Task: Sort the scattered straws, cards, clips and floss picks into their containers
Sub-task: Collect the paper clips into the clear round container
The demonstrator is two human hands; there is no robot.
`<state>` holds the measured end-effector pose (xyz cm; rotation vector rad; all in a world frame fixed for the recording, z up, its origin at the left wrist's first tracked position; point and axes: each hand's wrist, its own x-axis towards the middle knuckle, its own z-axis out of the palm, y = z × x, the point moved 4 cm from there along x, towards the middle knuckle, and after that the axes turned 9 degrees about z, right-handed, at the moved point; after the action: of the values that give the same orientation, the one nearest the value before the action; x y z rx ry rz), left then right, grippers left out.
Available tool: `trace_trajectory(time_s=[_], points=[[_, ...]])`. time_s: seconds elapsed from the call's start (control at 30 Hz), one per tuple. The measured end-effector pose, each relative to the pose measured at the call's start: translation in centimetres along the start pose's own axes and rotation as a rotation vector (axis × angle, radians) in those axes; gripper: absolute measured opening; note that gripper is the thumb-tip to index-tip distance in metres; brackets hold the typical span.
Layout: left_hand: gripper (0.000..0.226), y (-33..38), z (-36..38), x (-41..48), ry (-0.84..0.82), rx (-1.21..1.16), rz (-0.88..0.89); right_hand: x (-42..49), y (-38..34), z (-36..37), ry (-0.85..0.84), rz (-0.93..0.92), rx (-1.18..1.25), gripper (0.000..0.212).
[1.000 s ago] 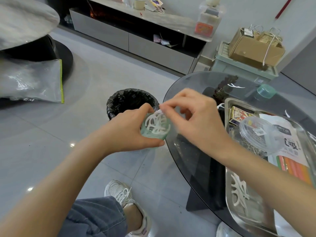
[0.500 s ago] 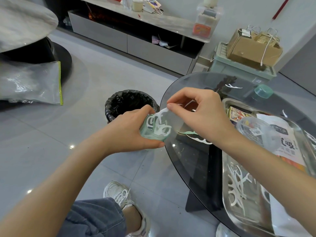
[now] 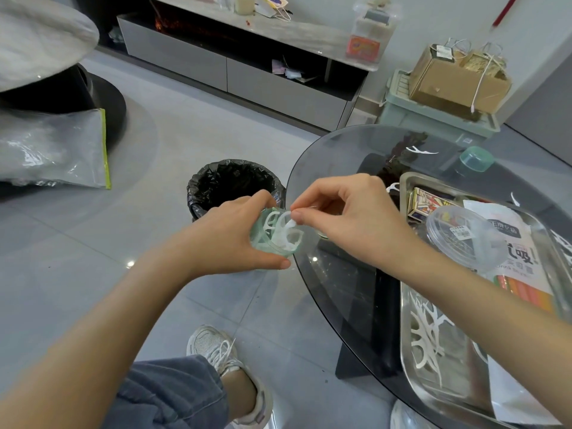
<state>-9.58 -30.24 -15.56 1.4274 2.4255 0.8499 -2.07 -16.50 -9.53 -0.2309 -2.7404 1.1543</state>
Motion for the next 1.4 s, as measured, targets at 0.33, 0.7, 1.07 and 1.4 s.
trace_trajectory(time_s=[0.33, 0.7, 1.07, 1.4], points=[[0.061, 0.6, -0.4, 0.5, 0.073, -0.082, 0.02, 0.2, -0.4, 0.9, -0.077, -0.007, -0.031, 0.014], [0.065, -1.4, 2.3, -0.4, -0.366, 0.22, -0.151, -0.6, 7.6, -1.0, -0.288, 0.251, -0.727, 0.056], [0.063, -0.3, 5.1, 0.1, -0.432, 0.264, -0.128, 1.2, 6.2, 1.3, -0.215, -0.023, -0.992, 0.011], [0.061, -0.8, 4.6, 0.2, -0.378, 0.255, -0.118, 1.2, 6.4, 0.9, -0.212, -0.039, -0.881, 0.02]])
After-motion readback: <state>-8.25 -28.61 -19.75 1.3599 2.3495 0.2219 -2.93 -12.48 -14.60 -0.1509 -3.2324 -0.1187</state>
